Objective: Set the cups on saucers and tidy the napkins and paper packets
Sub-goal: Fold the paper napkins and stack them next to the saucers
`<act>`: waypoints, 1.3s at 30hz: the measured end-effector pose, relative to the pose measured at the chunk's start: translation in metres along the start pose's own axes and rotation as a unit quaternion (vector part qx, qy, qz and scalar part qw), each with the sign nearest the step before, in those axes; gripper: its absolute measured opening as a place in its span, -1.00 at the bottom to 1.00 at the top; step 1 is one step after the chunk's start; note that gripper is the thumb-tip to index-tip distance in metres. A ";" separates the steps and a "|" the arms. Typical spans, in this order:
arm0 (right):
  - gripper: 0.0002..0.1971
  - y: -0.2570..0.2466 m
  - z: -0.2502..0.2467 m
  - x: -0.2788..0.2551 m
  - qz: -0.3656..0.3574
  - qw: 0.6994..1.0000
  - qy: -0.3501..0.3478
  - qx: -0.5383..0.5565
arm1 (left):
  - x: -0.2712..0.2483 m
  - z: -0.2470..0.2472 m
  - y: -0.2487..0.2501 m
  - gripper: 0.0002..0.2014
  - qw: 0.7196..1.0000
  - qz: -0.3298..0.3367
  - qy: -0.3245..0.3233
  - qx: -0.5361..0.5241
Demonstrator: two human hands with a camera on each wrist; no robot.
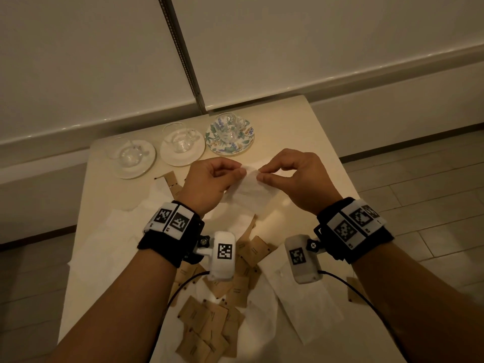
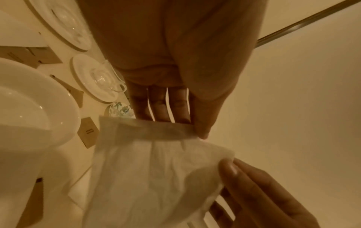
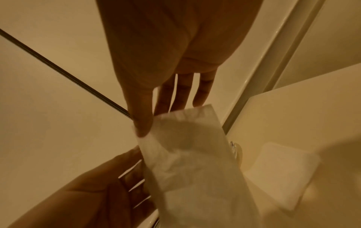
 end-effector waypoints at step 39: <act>-0.95 0.010 -0.001 0.010 0.125 0.991 -0.038 0.012 | 0.002 -0.006 -0.006 -0.90 0.996 0.079 0.043 0.020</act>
Point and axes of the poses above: each hand's wrist, its own x-axis towards the middle knuckle, its own z-axis out of the palm, y = z × x, the point moved 1 cm from there along x, towards the middle knuckle, and after that the axes turned 12 degrees about x, right-handed, at the moved point
